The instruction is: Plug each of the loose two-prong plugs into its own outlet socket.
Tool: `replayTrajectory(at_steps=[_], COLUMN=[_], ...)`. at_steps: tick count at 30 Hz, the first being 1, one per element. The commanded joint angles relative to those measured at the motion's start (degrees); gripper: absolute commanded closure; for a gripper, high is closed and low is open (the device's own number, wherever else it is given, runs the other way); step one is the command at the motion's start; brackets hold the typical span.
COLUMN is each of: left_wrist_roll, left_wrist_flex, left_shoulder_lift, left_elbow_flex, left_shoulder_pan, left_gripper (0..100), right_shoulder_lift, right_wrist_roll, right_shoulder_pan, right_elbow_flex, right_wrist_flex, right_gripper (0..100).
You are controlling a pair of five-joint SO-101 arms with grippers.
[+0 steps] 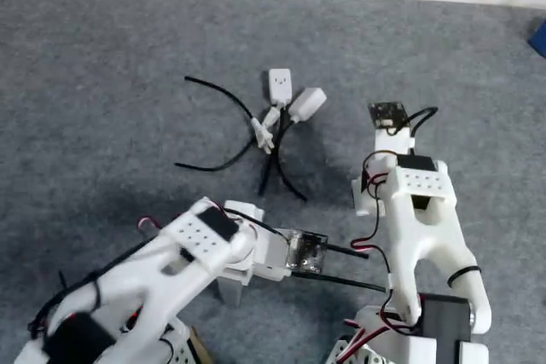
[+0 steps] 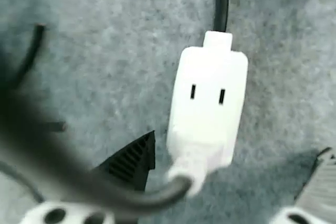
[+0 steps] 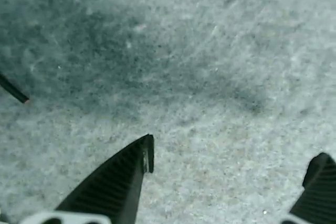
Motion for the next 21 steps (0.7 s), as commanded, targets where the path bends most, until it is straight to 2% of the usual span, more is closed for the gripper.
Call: replayTrajectory(at_steps=[1, 11, 14, 19, 21], left_wrist_roll=[0.5, 6.8, 9.7, 8.4, 8.2], left_wrist_flex=[-2.8, -2.9, -3.5, -2.1, -1.1], left_shoulder_lift=[5.5, 12.2, 12.5, 12.5, 12.5], left_elbow_flex=[-4.1, -11.6, -12.7, -12.8, -12.8], left_shoulder_pan=[1.5, 0.8, 0.5, 0.4, -0.5], left_gripper=[56, 57, 66, 92, 95], right_shoulder_lift=[-1.2, -1.2, -1.2, -1.2, -1.2], right_wrist_roll=[0.3, 0.4, 0.4, 0.4, 0.4], right_shoulder_pan=[-0.7, -3.0, -3.0, -3.0, -3.0], right_elbow_flex=[-0.1, 0.4, 0.4, 0.4, 0.4], right_wrist_flex=[-0.7, -0.8, -0.8, -0.8, -0.8], right_gripper=[58.0, 58.0, 58.0, 58.0, 58.0])
